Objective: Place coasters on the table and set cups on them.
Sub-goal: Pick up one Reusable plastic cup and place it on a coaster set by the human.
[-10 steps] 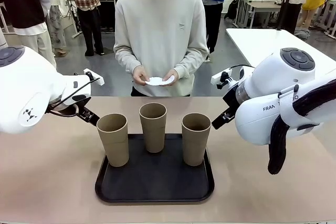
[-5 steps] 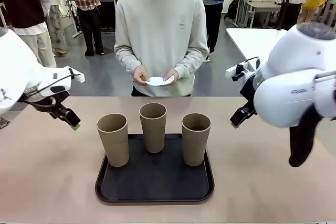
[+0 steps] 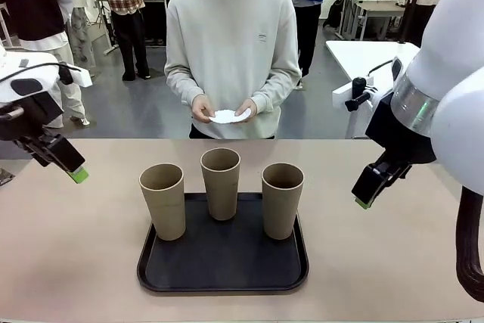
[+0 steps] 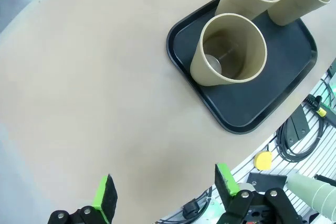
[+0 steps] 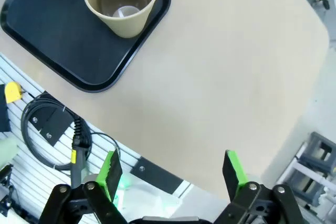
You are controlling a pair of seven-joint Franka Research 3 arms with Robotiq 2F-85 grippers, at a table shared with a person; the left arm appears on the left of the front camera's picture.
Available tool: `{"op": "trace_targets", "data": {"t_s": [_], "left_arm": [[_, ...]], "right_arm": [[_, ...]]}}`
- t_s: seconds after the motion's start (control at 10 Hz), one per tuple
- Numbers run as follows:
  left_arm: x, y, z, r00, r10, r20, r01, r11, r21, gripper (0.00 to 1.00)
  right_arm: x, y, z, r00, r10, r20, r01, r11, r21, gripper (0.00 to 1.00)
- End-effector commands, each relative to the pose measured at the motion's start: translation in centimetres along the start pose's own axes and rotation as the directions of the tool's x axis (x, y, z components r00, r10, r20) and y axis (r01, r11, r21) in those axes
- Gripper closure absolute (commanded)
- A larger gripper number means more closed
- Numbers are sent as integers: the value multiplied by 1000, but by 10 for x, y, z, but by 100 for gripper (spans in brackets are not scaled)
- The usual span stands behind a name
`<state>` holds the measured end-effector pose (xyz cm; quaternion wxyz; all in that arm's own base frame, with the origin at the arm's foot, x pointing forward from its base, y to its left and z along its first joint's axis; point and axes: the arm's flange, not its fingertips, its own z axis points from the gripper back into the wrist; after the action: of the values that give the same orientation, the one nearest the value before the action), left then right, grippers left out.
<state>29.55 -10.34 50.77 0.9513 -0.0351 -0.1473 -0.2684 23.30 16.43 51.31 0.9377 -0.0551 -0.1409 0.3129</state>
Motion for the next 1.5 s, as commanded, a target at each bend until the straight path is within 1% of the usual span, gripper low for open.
{"op": "trace_targets", "data": {"t_s": [0.0,0.2,0.3,0.4,0.5,0.6,0.7,0.8,0.9,1.0,1.1,1.2,1.3,1.4], "left_arm": [[12,10,-28,1000,-14,-21,13,1000,-8,0],[12,10,-28,1000,-14,-21,13,1000,-8,0],[7,4,-17,1000,-1,-21,1,1000,-5,0],[0,17,-9,994,113,-5,-110,960,-259,0],[-13,43,3,977,210,42,-167,870,-465,0],[-35,72,9,939,342,29,-241,716,-656,0],[-49,98,13,902,432,-1,-275,572,-773,0],[-65,121,15,864,503,-38,-308,468,-829,0],[-78,150,17,818,565,-103,-360,363,-860,0],[-95,177,22,790,599,-128,-365,292,-884,0],[-108,207,31,759,632,-160,-379,229,-896,0],[-119,223,32,745,642,-180,-389,199,-899,0],[-121,238,31,738,641,-209,-414,186,-891,0],[-127,246,26,734,638,-231,-438,186,-880,0]], "right_arm": [[13,-12,-12,1000,10,27,-11,1000,17,0],[13,-12,-12,1000,10,27,-11,1000,17,0],[6,-5,-5,1000,-2,14,2,1000,10,0],[-13,-23,6,975,-200,101,173,958,229,0],[-46,-56,16,907,-406,109,337,858,387,0],[-92,-94,22,769,-636,65,509,670,541,0],[-127,-126,23,645,-763,31,589,522,616,0],[-160,-152,24,545,-838,-11,648,413,640,0],[-187,-172,24,475,-877,-63,693,329,642,0],[-211,-186,27,444,-889,-115,701,264,663,0],[-229,-194,29,429,-887,-173,690,198,696,0],[-242,-201,29,411,-891,-193,683,161,712,0],[-252,-209,28,397,-895,-205,679,137,721,0],[-265,-217,26,365,-907,-210,670,99,736,0]]}}
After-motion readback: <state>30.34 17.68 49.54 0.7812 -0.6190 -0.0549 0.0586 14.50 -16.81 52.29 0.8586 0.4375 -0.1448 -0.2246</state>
